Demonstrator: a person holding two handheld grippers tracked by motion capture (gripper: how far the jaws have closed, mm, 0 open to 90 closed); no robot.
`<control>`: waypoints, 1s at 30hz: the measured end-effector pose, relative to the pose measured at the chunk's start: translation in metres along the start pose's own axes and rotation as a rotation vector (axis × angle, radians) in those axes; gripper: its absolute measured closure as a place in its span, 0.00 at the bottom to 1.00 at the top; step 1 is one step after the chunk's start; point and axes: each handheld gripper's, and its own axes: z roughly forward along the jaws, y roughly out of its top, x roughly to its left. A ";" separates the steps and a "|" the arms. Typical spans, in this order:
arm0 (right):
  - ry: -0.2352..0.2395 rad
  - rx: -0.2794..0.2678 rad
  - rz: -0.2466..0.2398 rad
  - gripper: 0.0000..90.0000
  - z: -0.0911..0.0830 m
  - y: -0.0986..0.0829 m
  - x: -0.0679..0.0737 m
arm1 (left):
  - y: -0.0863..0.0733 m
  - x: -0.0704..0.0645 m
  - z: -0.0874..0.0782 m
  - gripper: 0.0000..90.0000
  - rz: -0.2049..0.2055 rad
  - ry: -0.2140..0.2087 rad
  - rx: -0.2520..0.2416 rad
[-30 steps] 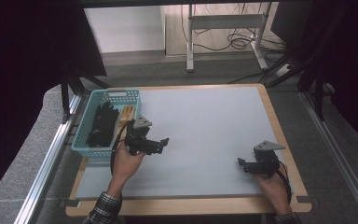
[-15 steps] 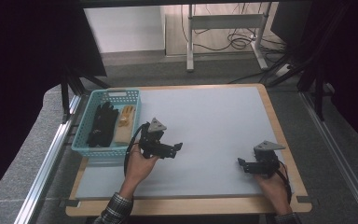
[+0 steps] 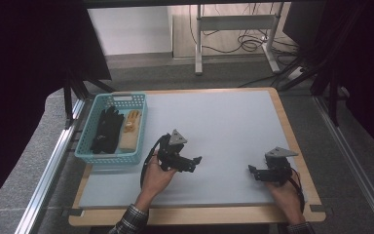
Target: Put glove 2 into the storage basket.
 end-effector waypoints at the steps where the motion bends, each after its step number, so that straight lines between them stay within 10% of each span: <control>1: 0.000 0.000 0.000 0.20 0.000 0.000 0.000 | -0.002 -0.001 0.001 0.00 0.001 -0.003 0.002; 30: -0.001 0.001 -0.002 0.20 0.000 0.000 0.000 | -0.053 -0.009 0.035 0.00 0.039 0.010 0.150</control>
